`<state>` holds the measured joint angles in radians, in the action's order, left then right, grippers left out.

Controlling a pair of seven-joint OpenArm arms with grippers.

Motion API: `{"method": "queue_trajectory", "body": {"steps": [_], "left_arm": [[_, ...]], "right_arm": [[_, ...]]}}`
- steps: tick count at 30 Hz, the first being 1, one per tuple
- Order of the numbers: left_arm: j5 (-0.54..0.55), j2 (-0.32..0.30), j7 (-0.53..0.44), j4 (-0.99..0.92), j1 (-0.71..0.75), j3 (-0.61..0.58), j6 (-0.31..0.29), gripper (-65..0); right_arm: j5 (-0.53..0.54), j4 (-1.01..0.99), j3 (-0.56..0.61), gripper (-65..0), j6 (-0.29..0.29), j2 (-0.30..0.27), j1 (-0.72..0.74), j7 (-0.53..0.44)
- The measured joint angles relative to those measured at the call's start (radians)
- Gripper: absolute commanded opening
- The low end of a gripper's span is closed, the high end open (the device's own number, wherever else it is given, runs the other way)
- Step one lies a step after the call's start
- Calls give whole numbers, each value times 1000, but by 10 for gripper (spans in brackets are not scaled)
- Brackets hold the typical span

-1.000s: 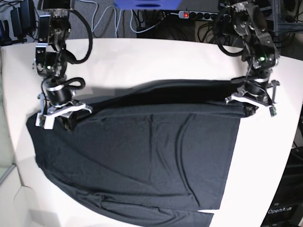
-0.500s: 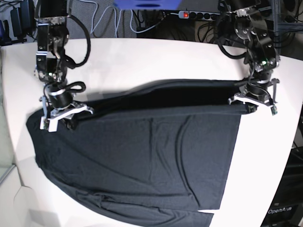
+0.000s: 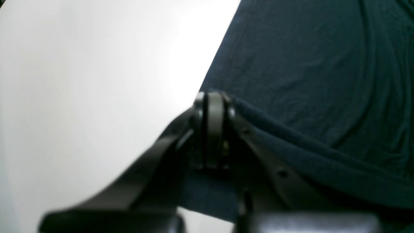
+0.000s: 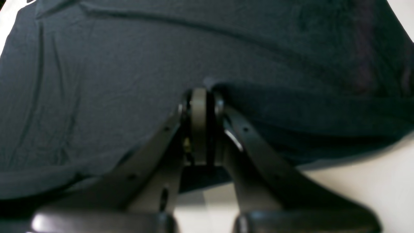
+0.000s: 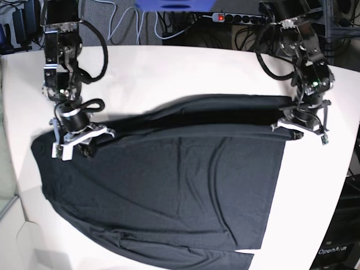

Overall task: Fold the T-shirt properly
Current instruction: 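Hold the shirt edge with both grippers and pull it taut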

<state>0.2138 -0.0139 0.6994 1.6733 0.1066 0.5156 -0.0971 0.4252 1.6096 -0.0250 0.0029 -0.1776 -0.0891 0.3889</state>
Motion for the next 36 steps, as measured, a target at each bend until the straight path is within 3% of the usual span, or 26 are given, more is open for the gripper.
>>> {"method": "queue_trajectory", "body": {"steps": [6, 12, 14, 17, 19, 32, 36], "left_arm": [[0, 0, 0, 0, 1, 0, 0, -650], [0, 1, 0, 0, 5, 0, 0, -645], [0, 4, 0, 0, 14, 0, 0, -575], [-3, 9, 2, 0, 34, 0, 5, -417], [0, 7, -4, 4, 38, 1, 5, -370], [8, -1, -8, 8, 65, 0, -5, -362], [8, 0, -6, 18, 83, 0, -4, -361]], "right_arm": [[-92, 0, -3, -648, 0, 16, 0, -1], [-105, 0, -1, -648, 0, 29, 0, 0], [-104, 0, -1, -648, 0, 29, 0, 0], [-104, 0, -1, -648, 0, 29, 0, 0], [-104, 0, -1, -648, 0, 29, 0, 0], [-104, 0, -1, -638, 0, 29, 0, 0], [-105, 0, -1, -520, 0, 28, 0, 3]]}}
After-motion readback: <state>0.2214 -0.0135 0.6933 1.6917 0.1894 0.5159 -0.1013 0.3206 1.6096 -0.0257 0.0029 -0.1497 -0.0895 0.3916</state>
